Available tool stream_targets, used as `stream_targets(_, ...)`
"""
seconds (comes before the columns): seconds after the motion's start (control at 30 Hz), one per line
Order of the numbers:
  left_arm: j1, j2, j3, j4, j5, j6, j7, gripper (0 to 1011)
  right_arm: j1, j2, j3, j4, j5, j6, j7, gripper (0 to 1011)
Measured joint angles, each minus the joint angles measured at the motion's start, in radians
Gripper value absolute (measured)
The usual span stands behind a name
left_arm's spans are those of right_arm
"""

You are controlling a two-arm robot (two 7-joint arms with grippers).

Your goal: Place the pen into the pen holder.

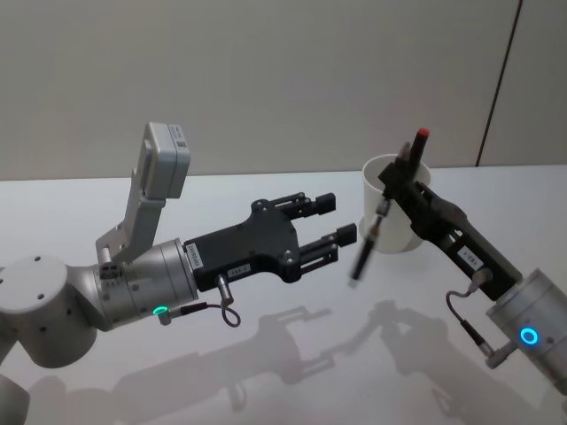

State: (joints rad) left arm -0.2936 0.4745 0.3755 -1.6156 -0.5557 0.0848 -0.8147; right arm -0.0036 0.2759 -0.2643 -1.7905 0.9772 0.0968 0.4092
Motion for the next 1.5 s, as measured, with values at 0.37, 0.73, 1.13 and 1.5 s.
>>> stream_targets(0.37,0.000,0.000,0.000,0.000,0.000,0.000,0.000,849,0.000,0.000,0.000,0.000,0.000,0.000,0.001,153)
stream_targets(0.73,0.000,0.000,0.000,0.000,0.000,0.001,0.000,1001,0.004,0.000,0.000,0.002,0.000,0.000,-0.001,153)
stream_targets(1.13,0.000,0.000,0.000,0.000,0.000,0.001,0.000,1001,0.028,0.005,0.011,0.015,-0.019,-0.018,-0.031,153)
stream_targets(1.5,0.000,0.000,0.000,0.000,0.000,0.000,0.000,1001,0.065,0.012,0.028,0.032,-0.063,-0.056,-0.051,153)
